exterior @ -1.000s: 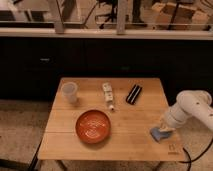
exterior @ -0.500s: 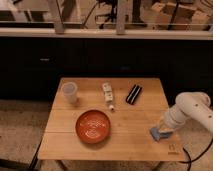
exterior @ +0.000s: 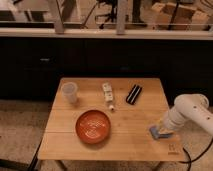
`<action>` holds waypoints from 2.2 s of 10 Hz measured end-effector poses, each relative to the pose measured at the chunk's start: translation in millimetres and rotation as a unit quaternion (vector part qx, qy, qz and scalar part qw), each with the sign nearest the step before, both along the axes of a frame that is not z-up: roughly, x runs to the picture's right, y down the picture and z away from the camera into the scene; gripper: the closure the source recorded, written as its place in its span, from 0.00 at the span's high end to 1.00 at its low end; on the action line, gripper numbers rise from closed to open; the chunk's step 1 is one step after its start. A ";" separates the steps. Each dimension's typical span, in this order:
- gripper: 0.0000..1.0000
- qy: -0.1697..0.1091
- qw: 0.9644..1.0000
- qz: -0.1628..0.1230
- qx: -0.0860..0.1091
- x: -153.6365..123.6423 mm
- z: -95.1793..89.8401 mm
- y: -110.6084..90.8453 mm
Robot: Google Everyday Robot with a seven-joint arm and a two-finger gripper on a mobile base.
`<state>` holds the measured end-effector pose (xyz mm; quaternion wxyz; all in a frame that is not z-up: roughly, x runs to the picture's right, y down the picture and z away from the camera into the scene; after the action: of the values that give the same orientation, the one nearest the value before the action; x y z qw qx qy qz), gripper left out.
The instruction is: Place the pepper on the white sponge
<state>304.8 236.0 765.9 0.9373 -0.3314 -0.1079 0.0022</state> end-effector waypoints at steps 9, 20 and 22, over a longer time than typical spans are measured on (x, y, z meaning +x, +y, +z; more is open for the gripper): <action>0.25 -0.007 1.000 -0.017 0.000 -6.5 0.4 0.7; 0.23 -0.014 0.999 -0.045 -0.003 -13.5 -0.9 -2.0; 0.35 -0.015 0.999 -0.051 -0.002 -14.5 -1.0 -4.3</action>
<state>290.3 231.7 764.8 0.9338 -0.3383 -0.1053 -0.0503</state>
